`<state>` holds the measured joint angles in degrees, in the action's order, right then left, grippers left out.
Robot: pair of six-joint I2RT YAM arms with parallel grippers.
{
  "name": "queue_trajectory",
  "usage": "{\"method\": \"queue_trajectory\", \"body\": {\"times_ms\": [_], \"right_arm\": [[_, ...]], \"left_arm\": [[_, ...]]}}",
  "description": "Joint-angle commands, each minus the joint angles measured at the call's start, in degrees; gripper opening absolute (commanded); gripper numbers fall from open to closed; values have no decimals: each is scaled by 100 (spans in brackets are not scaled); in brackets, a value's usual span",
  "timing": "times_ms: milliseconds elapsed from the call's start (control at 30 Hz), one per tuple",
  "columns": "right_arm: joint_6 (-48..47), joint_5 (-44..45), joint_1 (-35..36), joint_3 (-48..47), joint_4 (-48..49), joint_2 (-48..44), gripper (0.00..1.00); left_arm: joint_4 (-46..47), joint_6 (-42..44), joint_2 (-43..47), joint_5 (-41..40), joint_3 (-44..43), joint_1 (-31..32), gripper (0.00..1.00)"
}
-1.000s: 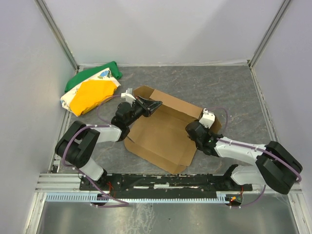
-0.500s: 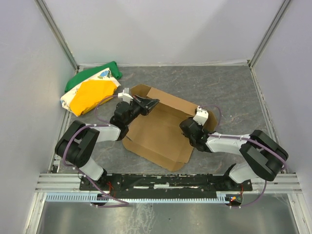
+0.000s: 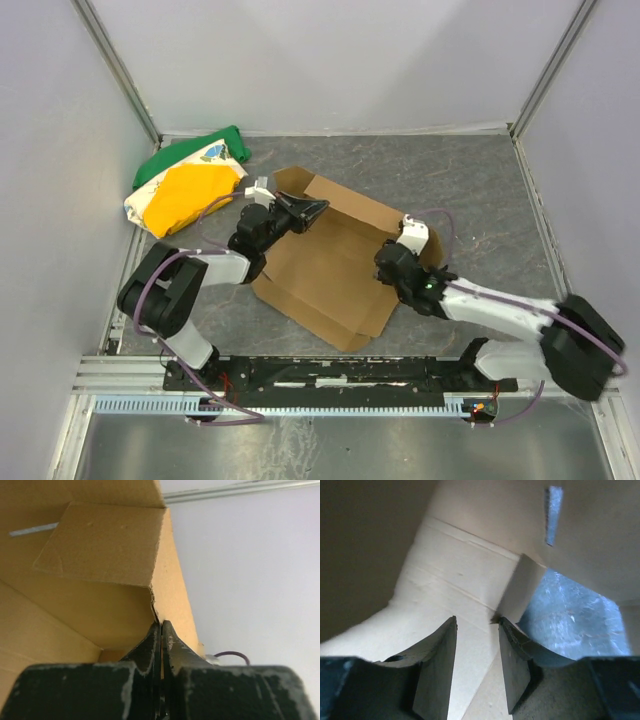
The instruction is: Fold the paper box
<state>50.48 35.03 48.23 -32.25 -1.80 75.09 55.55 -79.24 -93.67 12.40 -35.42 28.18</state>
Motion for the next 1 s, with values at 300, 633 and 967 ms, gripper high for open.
{"method": "queue_trajectory", "body": {"times_ms": [300,633,967], "right_arm": [[-1465,-480,301,-2466,-4823,-2516,51],[-2176,-114,301,-3700,-5649,-1736,64],[-2689,-598,145,-4476,-5551,-696,81]], "left_arm": [[-2304,1188,-518,2347,-2007,-167,3],[-2771,1565,-1160,3761,-2433,-373,3],[-2943,1689,-1058,3861,-2574,-412,3]]}}
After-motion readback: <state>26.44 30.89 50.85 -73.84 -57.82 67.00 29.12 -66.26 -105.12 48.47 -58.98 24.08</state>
